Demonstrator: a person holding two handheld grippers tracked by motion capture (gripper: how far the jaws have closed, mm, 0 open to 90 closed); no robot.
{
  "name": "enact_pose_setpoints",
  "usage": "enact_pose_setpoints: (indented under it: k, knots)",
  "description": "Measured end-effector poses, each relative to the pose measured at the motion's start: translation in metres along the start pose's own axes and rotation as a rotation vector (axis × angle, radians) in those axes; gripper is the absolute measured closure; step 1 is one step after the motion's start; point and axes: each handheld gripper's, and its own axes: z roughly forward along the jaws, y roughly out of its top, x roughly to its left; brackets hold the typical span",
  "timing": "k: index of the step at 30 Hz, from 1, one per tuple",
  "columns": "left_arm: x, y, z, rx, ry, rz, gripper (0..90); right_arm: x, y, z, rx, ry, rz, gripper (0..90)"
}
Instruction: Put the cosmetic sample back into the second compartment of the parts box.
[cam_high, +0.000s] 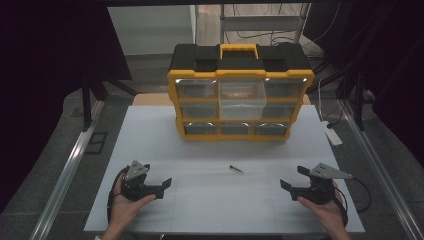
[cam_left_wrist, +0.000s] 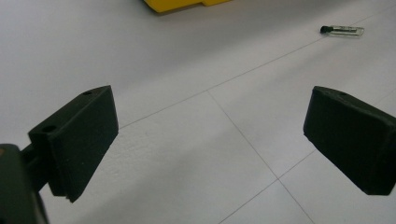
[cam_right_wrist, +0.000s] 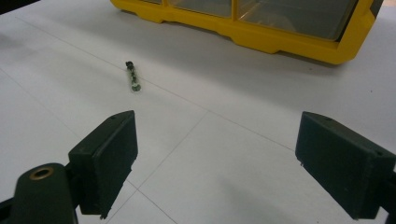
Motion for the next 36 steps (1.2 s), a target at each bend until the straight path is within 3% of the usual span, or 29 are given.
enact_pose_setpoints:
  k: [18,24,36]
  knots:
    - [-0.003,-0.002,0.002,0.007,-0.018,0.022,4.1,0.004,0.001,0.005,0.03,-0.02,-0.007,14.0]
    - [-0.007,-0.002,0.002,0.009,-0.015,0.044,4.1,0.007,0.004,0.012,0.046,-0.011,-0.031,13.9]
    - [-0.006,-0.001,0.005,0.011,-0.018,0.052,4.5,0.009,0.005,0.017,0.062,-0.009,-0.017,13.6]
